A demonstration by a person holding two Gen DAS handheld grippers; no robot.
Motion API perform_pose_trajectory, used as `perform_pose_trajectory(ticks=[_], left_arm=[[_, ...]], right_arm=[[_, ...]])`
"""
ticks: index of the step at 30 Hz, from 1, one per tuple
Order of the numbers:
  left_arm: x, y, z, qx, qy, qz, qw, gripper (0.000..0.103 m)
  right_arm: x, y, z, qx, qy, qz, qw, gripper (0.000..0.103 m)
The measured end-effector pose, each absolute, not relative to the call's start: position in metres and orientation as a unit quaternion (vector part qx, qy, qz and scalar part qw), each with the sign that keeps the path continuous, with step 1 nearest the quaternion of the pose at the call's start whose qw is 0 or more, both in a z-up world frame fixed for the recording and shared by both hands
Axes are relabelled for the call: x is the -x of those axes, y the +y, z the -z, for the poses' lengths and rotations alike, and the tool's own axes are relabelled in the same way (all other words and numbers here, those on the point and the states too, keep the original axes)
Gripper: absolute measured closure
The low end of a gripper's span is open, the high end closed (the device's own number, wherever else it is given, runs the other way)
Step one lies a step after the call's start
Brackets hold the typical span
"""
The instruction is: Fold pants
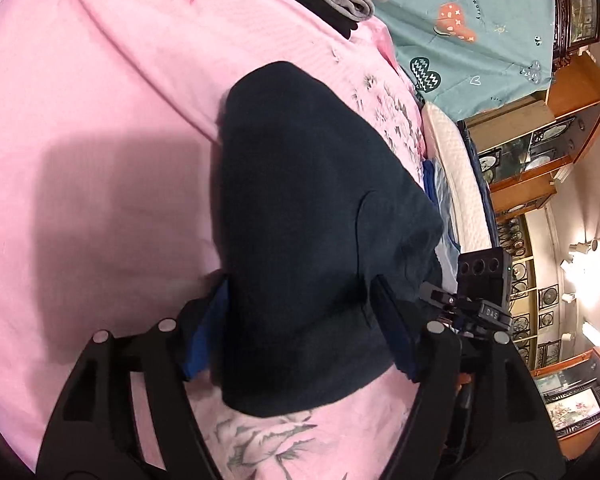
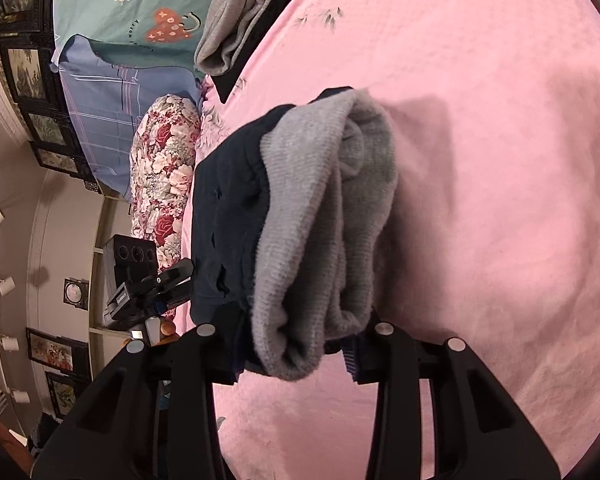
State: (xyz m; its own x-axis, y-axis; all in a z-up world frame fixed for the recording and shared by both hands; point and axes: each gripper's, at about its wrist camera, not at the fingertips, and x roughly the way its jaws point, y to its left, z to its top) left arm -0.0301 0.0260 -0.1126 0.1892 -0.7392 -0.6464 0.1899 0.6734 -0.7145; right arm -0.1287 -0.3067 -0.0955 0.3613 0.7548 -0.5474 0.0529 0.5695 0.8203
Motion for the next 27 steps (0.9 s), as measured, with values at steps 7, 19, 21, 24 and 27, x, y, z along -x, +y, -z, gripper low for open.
perform_pose_trajectory(ticks=[7, 19, 21, 24, 27], left_arm=[[0.035, -0.005, 0.107, 0.212, 0.547, 0.329, 0.740, 0.016], [0.041, -0.004, 0.072, 0.220, 0.499, 0.353, 0.760, 0.073], [0.043, 0.001, 0.062, 0.225, 0.488, 0.360, 0.762, 0.073], [0.036, 0.004, 0.061, 0.231, 0.505, 0.353, 0.753, 0.073], [0.023, 0.008, 0.059, 0.224, 0.517, 0.343, 0.752, 0.073]], right_arm=[[0.124, -0.308, 0.097, -0.390, 0.518, -0.245, 0.721, 0.066], [0.131, -0.305, 0.077, -0.383, 0.483, -0.265, 0.742, 0.066], [0.131, -0.304, 0.066, -0.379, 0.475, -0.273, 0.746, 0.066], [0.125, -0.300, 0.062, -0.373, 0.484, -0.270, 0.744, 0.066], [0.112, -0.296, 0.055, -0.360, 0.495, -0.270, 0.743, 0.067]])
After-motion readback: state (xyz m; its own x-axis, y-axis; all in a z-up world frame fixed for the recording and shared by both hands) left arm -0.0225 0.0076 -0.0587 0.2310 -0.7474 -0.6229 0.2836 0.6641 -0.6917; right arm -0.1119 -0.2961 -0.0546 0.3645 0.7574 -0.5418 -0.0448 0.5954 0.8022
